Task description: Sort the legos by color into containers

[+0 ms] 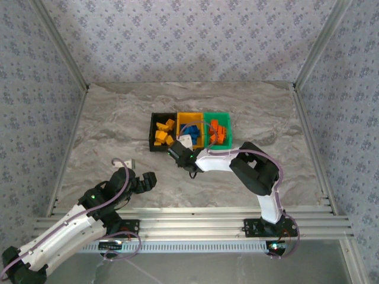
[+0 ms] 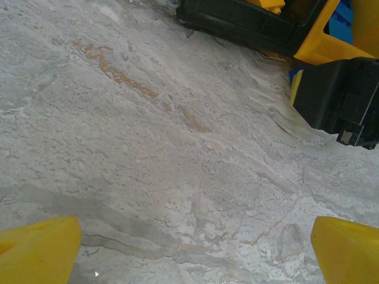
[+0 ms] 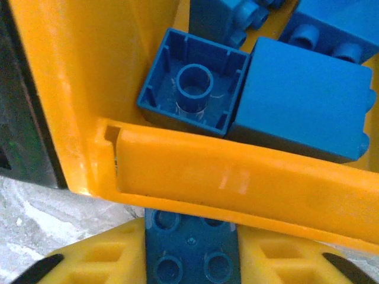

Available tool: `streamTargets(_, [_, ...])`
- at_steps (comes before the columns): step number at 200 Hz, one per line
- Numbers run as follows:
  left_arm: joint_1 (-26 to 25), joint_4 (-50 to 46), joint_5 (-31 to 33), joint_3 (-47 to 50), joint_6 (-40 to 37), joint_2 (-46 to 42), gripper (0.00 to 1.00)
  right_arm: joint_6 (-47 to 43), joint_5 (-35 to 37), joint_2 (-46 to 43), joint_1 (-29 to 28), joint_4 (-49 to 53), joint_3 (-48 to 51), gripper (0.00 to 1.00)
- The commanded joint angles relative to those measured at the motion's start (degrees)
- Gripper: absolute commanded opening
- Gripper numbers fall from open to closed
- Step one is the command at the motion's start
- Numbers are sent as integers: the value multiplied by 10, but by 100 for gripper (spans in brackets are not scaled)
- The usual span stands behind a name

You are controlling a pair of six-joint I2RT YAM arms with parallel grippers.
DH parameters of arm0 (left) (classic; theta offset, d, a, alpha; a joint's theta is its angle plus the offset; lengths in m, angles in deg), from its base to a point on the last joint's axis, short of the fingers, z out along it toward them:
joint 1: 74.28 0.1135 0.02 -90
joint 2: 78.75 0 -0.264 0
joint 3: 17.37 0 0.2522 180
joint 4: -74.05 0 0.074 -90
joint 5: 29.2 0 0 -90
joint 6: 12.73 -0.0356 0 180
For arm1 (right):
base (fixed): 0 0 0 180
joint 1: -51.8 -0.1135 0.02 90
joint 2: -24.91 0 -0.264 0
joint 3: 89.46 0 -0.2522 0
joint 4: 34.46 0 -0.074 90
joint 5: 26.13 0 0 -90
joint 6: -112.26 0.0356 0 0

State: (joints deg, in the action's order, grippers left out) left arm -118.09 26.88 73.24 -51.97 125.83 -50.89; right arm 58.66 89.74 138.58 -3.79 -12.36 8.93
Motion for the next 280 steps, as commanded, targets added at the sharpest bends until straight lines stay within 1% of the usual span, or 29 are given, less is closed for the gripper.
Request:
streamTargets(1, [4,4,3,-9,-1,4,100,1,3,-7,-8,-13,24,30])
streamTargets(26, [4,1,3,-14,-5,7,100,2,-3,-64,-35,-13,65,27])
streamTargets(49, [4,0,6,-16,-7,8,100,4,-7,-141,-53,-15,109,27])
streamTargets(65, [4,2,7,-17,-7,8,100,1,-15,-195,-54,-7,122,27])
streamTargets(77, [3,4,8,-17,-7,9,100,1,-25,-225,-43,3,115,27])
streamTargets(83, [4,5,9,-18,-7,10,100,-21,-37,-231,-33,8,106,27])
streamTargets(97, [4,4,11,-21,-7,13,100,-29,-73,-223,0,21,75,27])
streamTargets(114, [4,2,13,-24,-6,17,100,-32,-116,-181,50,42,24,27])
streamTargets(125, [3,2,14,-25,-5,19,100,-36,-128,-151,76,50,0,27])
streamTargets(129, [4,1,14,-25,-5,19,100,-38,-129,-140,84,52,-25,27])
streamTargets(154, [4,0,13,-27,-1,21,100,-47,-136,-76,127,74,-99,28])
streamTargets(168, [4,-2,14,-30,-1,23,100,-53,-144,-49,143,83,-135,34])
streamTargets(181, [4,-5,18,-32,-1,23,100,-63,-156,-37,148,81,-158,46])
streamTargets(195, [4,-6,23,-34,-4,23,100,-72,-162,-40,147,76,-169,64])
streamTargets(204, [4,-10,35,-35,0,24,100,-75,-166,-54,146,67,-164,69])
streamTargets(218, [4,-10,54,-37,3,27,100,-78,-162,-94,141,42,-135,73])
streamTargets(230, [4,-11,73,-43,7,35,100,-74,-155,-141,139,18,-94,74])
streamTargets(243, [3,-12,94,-55,12,50,100,-73,-148,-201,137,-12,-38,74])
streamTargets(261, [4,-12,127,-80,7,79,100,-70,-119,-288,132,-34,51,75])
streamTargets(280, [4,11,168,-112,-19,114,100,-63,-86,-375,133,-56,139,79])
